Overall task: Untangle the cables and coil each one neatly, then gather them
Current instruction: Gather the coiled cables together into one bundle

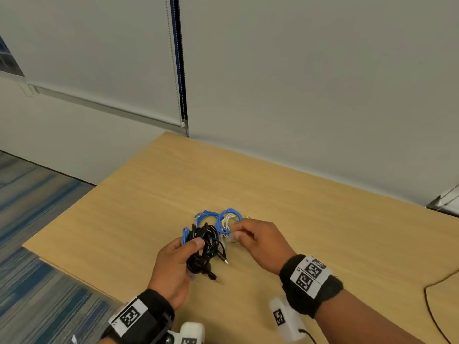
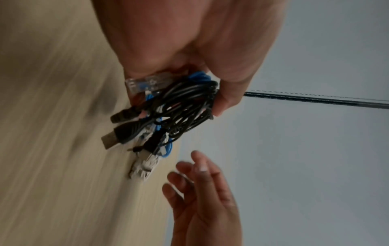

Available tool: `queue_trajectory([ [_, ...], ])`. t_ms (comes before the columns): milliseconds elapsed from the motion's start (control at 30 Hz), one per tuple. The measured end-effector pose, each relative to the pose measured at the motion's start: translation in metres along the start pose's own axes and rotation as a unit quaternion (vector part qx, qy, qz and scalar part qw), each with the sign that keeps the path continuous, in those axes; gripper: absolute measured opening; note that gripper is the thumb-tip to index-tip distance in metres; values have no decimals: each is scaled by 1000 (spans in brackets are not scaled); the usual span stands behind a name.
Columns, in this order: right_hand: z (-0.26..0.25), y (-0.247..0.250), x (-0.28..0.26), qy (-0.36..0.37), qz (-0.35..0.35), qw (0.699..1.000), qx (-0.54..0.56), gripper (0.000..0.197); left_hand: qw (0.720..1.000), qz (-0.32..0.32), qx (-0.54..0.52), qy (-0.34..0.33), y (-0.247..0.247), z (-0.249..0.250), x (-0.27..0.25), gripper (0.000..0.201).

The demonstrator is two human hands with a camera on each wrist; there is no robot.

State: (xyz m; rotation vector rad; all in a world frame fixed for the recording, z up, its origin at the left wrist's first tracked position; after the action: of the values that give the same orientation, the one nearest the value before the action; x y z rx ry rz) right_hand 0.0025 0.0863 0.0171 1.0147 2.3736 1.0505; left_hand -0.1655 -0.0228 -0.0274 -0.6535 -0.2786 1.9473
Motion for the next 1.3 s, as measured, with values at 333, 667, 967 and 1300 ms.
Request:
queue_trajectory([
  [333, 30, -31, 37, -88, -60, 985, -139, 18, 994, 89, -70, -1, 39, 3, 1, 6],
  [667, 29, 3, 12, -147, -23, 984, 95, 20, 996, 87, -29, 2, 23, -5, 10, 12],
  [967, -5, 32, 0, -32, 53, 984, 164, 9, 999, 45, 0, -11, 7, 9, 16, 10],
  [1300, -39, -33, 7, 51, -95, 994, 30, 8, 997, 21, 67, -34, 4, 6, 2, 19],
])
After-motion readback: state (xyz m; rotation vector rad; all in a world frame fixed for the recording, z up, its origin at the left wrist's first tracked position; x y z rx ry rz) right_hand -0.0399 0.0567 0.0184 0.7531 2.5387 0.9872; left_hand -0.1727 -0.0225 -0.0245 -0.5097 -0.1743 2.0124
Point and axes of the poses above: each hand's wrist, its own x-axis towards the middle knuckle, its own y-axis out of the back of the hand, z = x × y, the point moved 5 cm from there along x, towards the middle knuckle, and after that the axes turned 4 degrees about -z, right-handed, at the moved point
